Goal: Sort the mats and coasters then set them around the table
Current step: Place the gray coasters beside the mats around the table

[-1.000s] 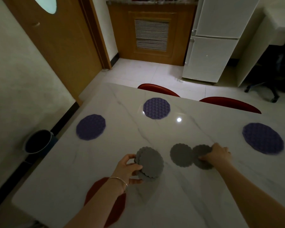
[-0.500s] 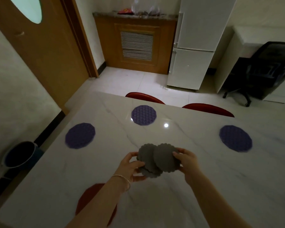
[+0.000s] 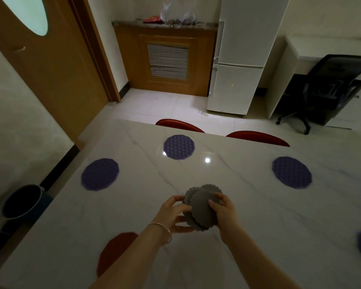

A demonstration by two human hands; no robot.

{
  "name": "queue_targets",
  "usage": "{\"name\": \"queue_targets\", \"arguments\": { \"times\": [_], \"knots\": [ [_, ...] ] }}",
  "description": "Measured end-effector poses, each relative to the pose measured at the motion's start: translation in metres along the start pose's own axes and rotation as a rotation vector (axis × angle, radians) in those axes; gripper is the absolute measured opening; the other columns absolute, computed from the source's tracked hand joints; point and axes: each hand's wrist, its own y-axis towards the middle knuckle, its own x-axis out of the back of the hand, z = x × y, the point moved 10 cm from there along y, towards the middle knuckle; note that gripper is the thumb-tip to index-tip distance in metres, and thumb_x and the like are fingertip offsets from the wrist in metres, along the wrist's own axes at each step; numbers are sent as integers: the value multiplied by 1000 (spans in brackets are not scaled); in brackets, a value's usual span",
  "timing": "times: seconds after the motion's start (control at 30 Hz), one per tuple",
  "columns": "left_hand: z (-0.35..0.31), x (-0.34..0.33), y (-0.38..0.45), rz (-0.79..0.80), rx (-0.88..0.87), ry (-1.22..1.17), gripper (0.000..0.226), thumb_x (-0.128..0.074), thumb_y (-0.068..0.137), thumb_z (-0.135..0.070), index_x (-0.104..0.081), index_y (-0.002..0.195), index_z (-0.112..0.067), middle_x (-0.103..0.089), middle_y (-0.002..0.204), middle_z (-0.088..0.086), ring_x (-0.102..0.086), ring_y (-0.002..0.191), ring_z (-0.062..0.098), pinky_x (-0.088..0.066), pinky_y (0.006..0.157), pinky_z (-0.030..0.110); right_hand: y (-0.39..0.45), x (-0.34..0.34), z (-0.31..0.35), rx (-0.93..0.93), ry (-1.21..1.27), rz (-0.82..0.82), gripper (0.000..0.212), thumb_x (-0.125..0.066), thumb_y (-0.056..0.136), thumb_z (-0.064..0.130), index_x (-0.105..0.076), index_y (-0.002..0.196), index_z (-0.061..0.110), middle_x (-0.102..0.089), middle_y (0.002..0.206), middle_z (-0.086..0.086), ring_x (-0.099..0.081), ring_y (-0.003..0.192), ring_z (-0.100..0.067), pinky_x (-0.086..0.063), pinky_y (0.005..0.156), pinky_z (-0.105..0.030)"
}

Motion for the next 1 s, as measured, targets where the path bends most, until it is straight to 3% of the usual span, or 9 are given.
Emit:
{"name": "queue_targets", "arguments": {
  "times": [0.13, 0.23, 0.3, 0.4, 0.5, 0.6, 0.67, 0.83, 1.0],
  "knots": [
    [0, 3, 0, -8, -35, 62, 37, -74, 66, -11, -61, 98, -24, -75, 84, 6, -73, 75, 26, -58, 60, 39, 5, -1, 0, 45, -82, -11, 25, -65, 85, 10, -57, 85, 33, -59, 97, -1, -59, 87, -23, -55, 68, -39],
    [-2, 13, 1, -28, -45, 62, 33, -72, 72, -6, -61, 98, -22, -74, 88, 10, -72, 77, 29, -58, 61, 39, 15, -3, 1, 10, -133, 19, 24, -71, 81, 16, -55, 95, 28, -60, 99, -2, -59, 84, -18, -54, 62, -34],
    [-3, 23, 1, -50, -45, 50, 32, -70, 74, -4, -62, 99, -22, -73, 92, 12, -72, 78, 30, -58, 61, 39, 29, 2, 9, 41, -262, -23, 30, -70, 83, 20, -55, 109, 21, -61, 102, -6, -60, 84, -19, -56, 70, -39],
    [-4, 36, 2, -87, -42, 28, 32, -68, 77, -1, -61, 102, -20, -71, 95, 13, -71, 78, 30, -58, 60, 39, 53, 6, 29, 163, -676, -44, 47, -68, 83, 20, -51, 127, 17, -60, 112, -8, -60, 96, -22, -54, 81, -36],
    [-4, 49, 0, -116, -35, 17, 32, -67, 79, 2, -59, 102, -18, -69, 97, 16, -69, 80, 31, -58, 59, 39, 72, -4, 30, 160, -1077, 21, 59, -67, 83, 27, -43, 136, 21, -47, 133, -13, -44, 123, -31, -45, 102, -44],
    [-1, 62, -3, -146, -36, -3, 32, -66, 79, 3, -58, 102, -18, -67, 100, 19, -67, 80, 32, -58, 60, 40, 80, -15, 22, 87, -1293, 110, 77, -71, 77, 39, -32, 141, 22, -33, 141, -13, -31, 131, -32, -39, 104, -45],
    [0, 69, -6, -164, -35, -15, 32, -66, 79, 3, -58, 102, -18, -67, 101, 19, -67, 80, 32, -58, 59, 40, 82, -19, 17, 49, -1323, 139, 89, -75, 70, 45, -28, 142, 21, -29, 141, -13, -29, 132, -33, -40, 103, -45],
    [-1, 84, -10, -192, -36, -37, 34, -66, 79, 3, -57, 106, -16, -67, 101, 19, -65, 80, 31, -58, 60, 41, 85, -16, 11, 27, -1326, 90, 89, -79, 64, 46, -33, 133, 13, -31, 132, -15, -35, 125, -34, -43, 100, -44],
    [0, 92, -13, -205, -41, -61, 36, -65, 79, 3, -57, 109, -13, -66, 102, 18, -65, 83, 33, -58, 59, 40, 96, -6, 5, -44, -1308, 18, 105, -86, 56, 45, -27, 135, 10, -31, 137, -19, -31, 129, -36, -38, 106, -46]
  ]
}}
